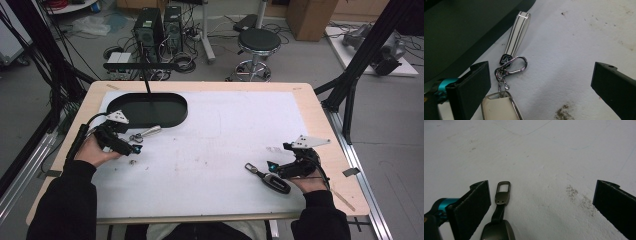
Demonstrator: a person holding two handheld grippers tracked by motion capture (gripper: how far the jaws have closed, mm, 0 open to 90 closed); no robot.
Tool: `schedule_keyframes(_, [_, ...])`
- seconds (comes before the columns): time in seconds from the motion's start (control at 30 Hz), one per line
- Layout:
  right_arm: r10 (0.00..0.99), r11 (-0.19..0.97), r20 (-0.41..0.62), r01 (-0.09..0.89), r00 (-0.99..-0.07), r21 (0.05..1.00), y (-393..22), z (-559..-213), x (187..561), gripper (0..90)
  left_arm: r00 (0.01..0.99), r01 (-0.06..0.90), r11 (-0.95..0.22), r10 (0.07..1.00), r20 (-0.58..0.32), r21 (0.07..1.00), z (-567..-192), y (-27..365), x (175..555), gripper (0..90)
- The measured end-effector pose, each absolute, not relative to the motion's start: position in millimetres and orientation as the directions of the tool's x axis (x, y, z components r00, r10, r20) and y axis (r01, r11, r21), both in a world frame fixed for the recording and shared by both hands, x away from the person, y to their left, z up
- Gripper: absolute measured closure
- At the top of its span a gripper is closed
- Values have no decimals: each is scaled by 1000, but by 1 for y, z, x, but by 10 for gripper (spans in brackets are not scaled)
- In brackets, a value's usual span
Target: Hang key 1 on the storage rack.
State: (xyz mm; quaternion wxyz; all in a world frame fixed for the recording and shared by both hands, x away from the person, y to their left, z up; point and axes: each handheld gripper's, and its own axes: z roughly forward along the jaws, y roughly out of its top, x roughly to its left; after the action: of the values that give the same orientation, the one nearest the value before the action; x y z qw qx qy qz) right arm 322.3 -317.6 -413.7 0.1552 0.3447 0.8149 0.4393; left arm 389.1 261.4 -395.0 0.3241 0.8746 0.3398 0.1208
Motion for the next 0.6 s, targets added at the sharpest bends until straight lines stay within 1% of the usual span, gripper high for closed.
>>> schedule_keyframes(0.23, [704,376,47,428,-709,822,-319,-414,322,8,743,518,-556,669,-20,651,-400,261,398,31])
schedule_keyframes(0.47, [705,376,45,427,-707,822,-319,-414,322,8,737,538,-558,675,-32,632,-409,264,408,32])
schedule_keyframes(0.53, [706,375,48,431,-706,821,-319,-415,322,8,745,539,-568,667,-36,622,-412,262,409,62])
schedule_keyframes(0.6, [706,377,46,430,-707,820,-319,-415,323,8,748,539,-577,663,-34,614,-414,260,410,64])
